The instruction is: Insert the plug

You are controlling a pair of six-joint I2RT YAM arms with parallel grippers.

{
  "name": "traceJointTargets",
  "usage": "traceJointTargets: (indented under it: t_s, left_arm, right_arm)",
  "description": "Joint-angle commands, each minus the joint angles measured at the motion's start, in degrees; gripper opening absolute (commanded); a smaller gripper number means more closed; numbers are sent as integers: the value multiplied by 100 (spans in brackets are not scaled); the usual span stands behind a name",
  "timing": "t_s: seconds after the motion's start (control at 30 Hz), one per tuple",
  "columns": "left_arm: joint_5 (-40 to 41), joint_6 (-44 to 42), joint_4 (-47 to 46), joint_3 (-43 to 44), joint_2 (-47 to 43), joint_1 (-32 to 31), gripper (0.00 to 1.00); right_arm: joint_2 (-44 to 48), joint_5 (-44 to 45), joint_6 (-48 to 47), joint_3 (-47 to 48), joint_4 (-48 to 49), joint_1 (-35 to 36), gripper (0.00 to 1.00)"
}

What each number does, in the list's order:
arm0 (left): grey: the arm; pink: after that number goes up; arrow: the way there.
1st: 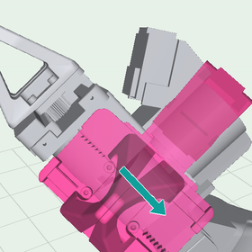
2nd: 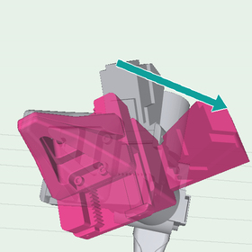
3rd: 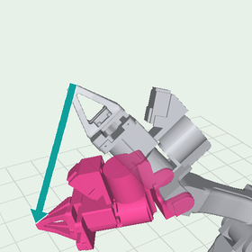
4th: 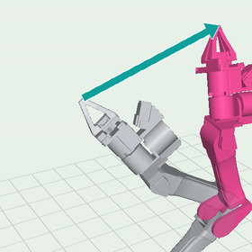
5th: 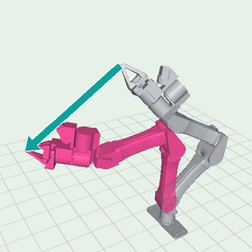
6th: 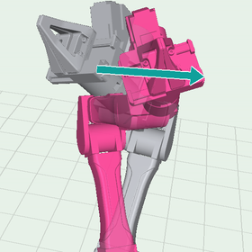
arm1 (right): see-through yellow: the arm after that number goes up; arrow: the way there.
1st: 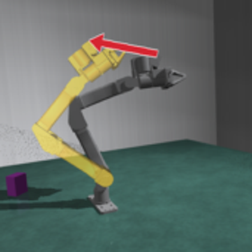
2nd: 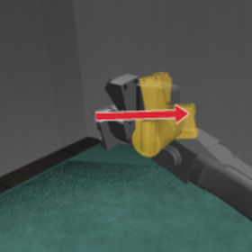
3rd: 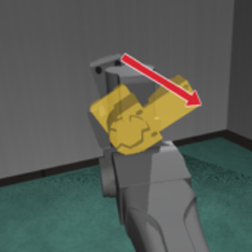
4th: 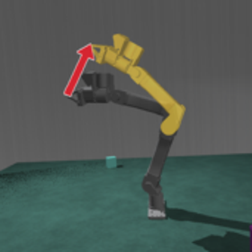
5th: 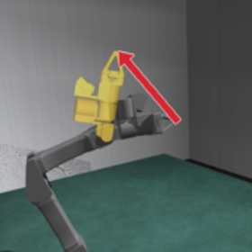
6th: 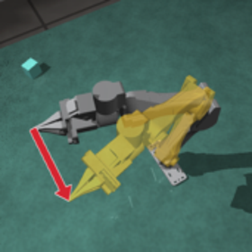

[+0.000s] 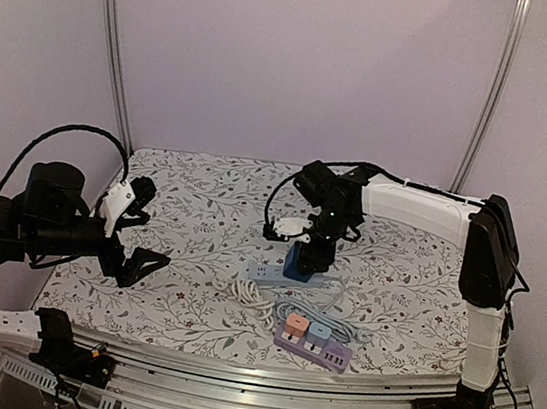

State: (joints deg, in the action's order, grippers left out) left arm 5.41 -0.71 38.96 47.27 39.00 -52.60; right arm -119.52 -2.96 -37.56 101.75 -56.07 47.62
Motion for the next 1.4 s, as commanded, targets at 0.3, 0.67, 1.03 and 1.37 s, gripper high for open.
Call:
traceJointTargets:
  t_s: [0.3,0.67,1.03,1.37]
  left_arm:
    - [52,45,150,-51,-19,-5,100]
    - [34,45,149,-39,-12,-5,99]
    - [-21,44,295,205,114,-5,100]
    - [-107,42,339,328,224,-5,100]
  right_arm:
    - [-260,56,-74,155,84,69,0]
    - [-384,225,-125,-26,-1,229,0]
    - [-775,619,45,55,-63,267,0]
    - [-1116,220,120,554,-209,282,10]
